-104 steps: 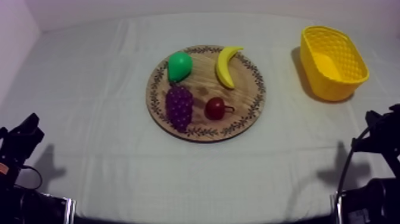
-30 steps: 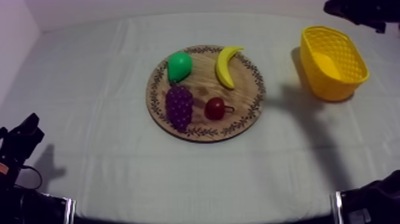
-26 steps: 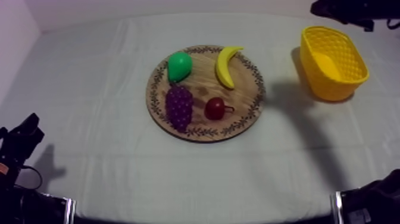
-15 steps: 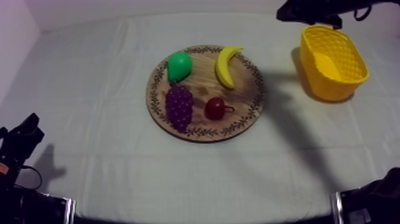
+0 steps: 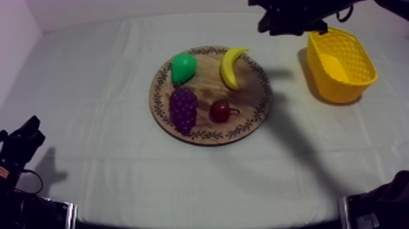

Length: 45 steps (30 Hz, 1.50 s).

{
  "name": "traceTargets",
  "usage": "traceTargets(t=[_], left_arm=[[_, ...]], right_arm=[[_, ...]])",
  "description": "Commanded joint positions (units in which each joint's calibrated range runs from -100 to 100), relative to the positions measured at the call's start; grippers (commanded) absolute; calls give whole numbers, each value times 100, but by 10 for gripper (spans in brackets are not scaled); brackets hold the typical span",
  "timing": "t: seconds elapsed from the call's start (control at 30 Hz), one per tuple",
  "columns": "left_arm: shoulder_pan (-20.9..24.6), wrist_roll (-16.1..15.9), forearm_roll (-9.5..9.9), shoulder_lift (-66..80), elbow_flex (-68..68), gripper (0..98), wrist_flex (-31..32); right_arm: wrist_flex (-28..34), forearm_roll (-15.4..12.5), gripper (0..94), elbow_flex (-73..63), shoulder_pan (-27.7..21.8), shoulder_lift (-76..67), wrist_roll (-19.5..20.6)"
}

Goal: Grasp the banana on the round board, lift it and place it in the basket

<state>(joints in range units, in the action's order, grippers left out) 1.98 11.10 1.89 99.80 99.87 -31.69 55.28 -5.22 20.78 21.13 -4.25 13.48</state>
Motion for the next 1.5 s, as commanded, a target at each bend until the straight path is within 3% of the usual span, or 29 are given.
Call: traceTargets(t=[0.0, 0.1, 0.7, 1.47], left_arm=[[1, 1, -1, 3, 2, 1, 0], [1, 1, -1, 3, 2, 1, 0], [1, -2, -1, 3, 2, 1, 0], [1, 1, -1, 3, 2, 1, 0]], right_arm=[[36, 7, 629, -7, 16, -3, -66], [6, 11, 704, 13, -12, -16, -85], [-308, -77, 647, 116, -86, 342, -250], [-308, -353, 621, -942, -47, 2637, -437]])
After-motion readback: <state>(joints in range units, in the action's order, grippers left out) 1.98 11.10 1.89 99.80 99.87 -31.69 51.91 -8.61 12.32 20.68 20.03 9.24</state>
